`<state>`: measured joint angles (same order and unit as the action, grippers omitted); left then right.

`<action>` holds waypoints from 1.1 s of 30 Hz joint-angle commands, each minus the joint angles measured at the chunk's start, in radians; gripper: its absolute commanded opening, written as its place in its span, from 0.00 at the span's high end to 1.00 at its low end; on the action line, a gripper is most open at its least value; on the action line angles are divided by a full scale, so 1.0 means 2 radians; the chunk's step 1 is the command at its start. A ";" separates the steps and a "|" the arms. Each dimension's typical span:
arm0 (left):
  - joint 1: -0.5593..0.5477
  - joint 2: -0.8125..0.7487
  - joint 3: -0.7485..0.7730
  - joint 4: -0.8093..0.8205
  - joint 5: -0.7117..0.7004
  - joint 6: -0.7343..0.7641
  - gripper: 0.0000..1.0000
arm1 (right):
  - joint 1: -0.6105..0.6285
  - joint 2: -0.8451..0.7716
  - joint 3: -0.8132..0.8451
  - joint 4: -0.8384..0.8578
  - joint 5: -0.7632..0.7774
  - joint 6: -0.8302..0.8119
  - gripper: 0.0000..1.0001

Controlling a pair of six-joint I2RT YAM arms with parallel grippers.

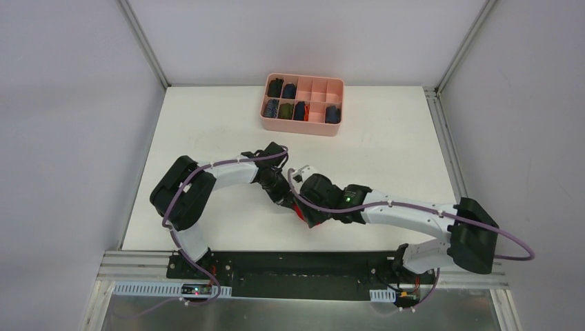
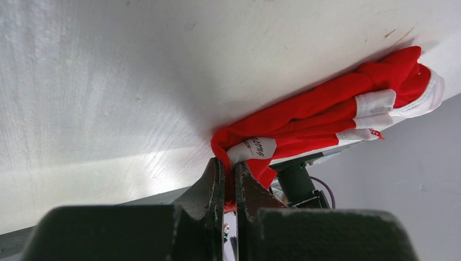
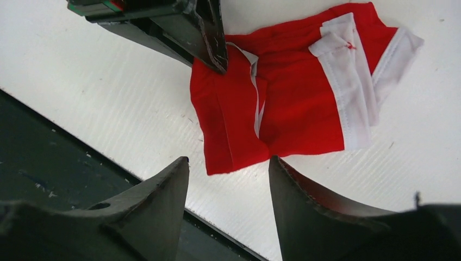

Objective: Roll the underwear
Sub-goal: Roll the underwear to the center of the board.

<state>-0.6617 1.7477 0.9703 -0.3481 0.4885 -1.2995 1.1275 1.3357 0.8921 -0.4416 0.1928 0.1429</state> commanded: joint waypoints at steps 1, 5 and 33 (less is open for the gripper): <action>-0.004 -0.002 0.010 -0.018 -0.014 -0.014 1.00 | 0.018 0.033 0.026 0.039 0.034 -0.013 0.42; -0.004 -0.004 0.007 -0.020 -0.015 -0.016 1.00 | 0.031 0.066 0.025 0.067 0.042 -0.007 0.42; 0.017 -0.097 -0.007 -0.017 -0.030 -0.032 0.61 | -0.163 -0.102 -0.309 0.441 -0.217 0.201 1.00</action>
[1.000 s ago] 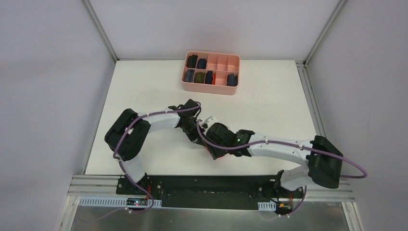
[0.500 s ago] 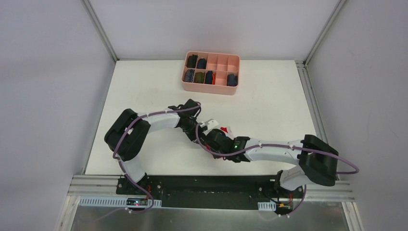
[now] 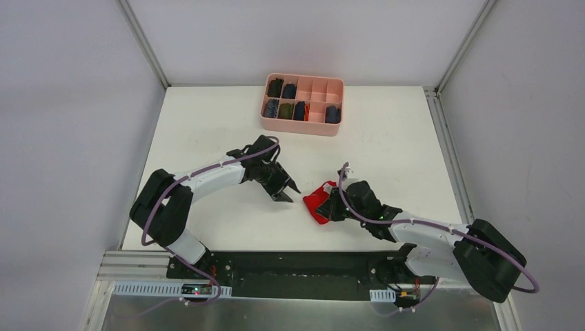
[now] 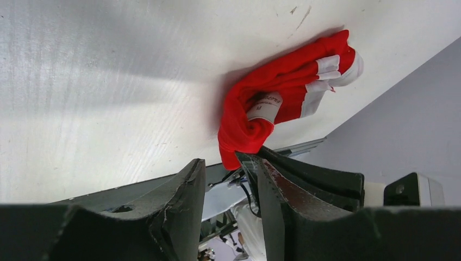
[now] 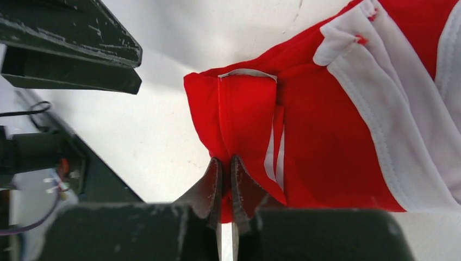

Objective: Roll the underwear
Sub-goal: Roll the underwear to the center of the board.

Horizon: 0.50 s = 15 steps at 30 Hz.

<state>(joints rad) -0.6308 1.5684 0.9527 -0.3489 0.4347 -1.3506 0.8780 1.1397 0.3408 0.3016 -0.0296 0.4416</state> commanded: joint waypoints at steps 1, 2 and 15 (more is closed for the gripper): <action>0.001 -0.007 0.003 -0.016 -0.002 -0.004 0.61 | -0.051 -0.001 -0.040 0.083 -0.123 0.062 1.00; 0.001 -0.008 0.005 -0.016 -0.002 -0.003 0.62 | -0.063 0.004 -0.045 0.095 -0.138 0.071 1.00; -0.012 0.020 0.040 -0.017 0.037 0.029 0.64 | -0.186 0.131 -0.046 0.192 -0.326 0.150 1.00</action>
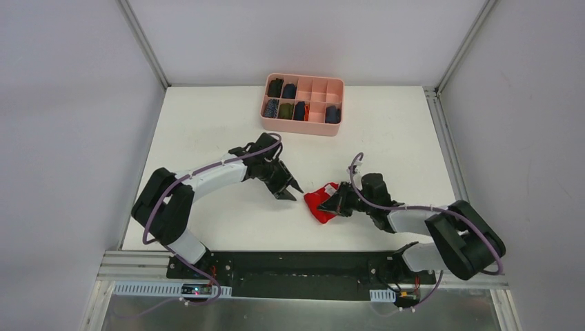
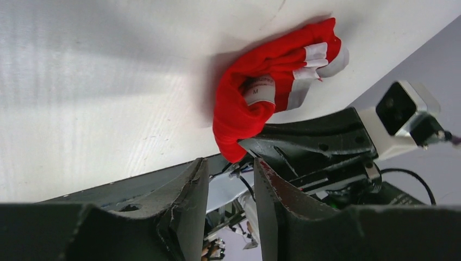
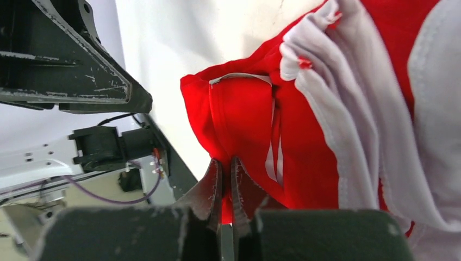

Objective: Roll the underwear
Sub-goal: Roll the underwear to the center of the board.

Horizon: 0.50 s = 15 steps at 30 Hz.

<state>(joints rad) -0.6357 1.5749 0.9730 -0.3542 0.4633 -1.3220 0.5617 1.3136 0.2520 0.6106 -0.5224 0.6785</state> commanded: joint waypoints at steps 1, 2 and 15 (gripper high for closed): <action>-0.011 0.022 0.034 -0.013 0.028 0.017 0.65 | -0.038 0.059 -0.001 0.052 -0.094 0.039 1.00; -0.013 0.028 0.040 -0.014 0.033 0.021 0.66 | -0.046 0.074 -0.004 0.073 -0.106 0.052 1.00; -0.026 0.123 0.122 -0.014 0.086 0.065 0.80 | -0.108 0.177 -0.013 0.171 -0.162 0.105 1.00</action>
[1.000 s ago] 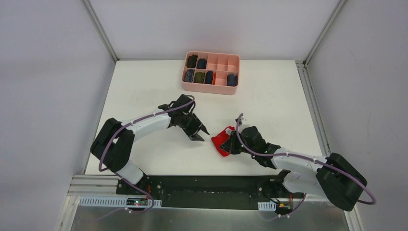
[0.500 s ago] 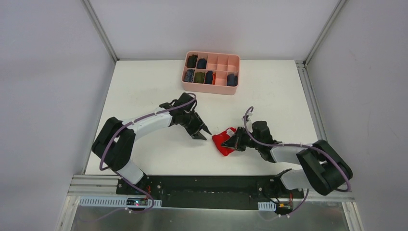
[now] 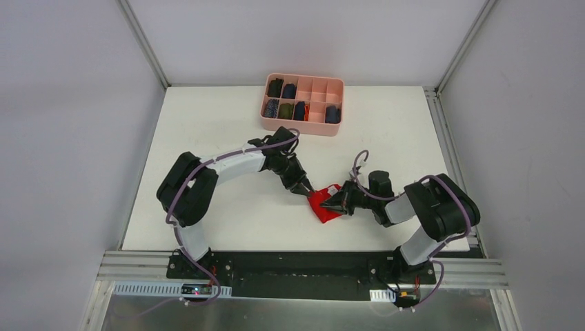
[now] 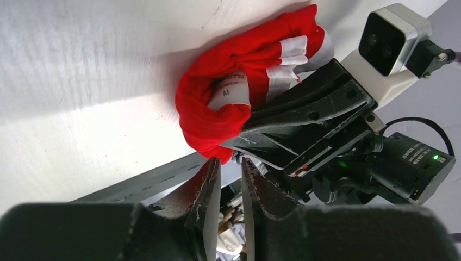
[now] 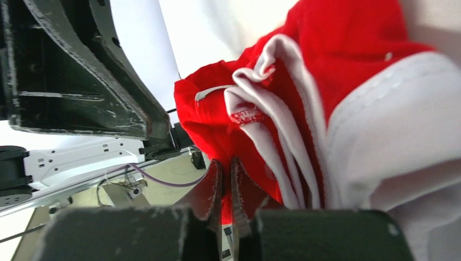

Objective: Roll the underwear
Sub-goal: Roll the underwear to the center of the board.

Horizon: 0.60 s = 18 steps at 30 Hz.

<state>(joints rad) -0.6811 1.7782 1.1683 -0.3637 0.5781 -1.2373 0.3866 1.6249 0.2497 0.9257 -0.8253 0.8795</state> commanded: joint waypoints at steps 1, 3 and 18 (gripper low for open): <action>-0.003 0.025 0.027 -0.009 0.030 0.025 0.80 | -0.027 0.026 -0.015 0.021 -0.016 0.009 1.00; -0.004 0.029 0.031 -0.009 0.030 0.028 0.78 | -0.036 0.030 -0.020 0.034 -0.022 0.016 1.00; -0.017 0.084 0.079 -0.009 0.043 0.039 0.76 | -0.072 0.023 -0.045 0.027 -0.028 0.007 1.00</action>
<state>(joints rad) -0.6933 1.9076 1.2728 -0.3660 0.6292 -1.1847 0.2588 1.6623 0.1810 1.0199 -0.9012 0.9276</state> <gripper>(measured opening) 0.245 0.031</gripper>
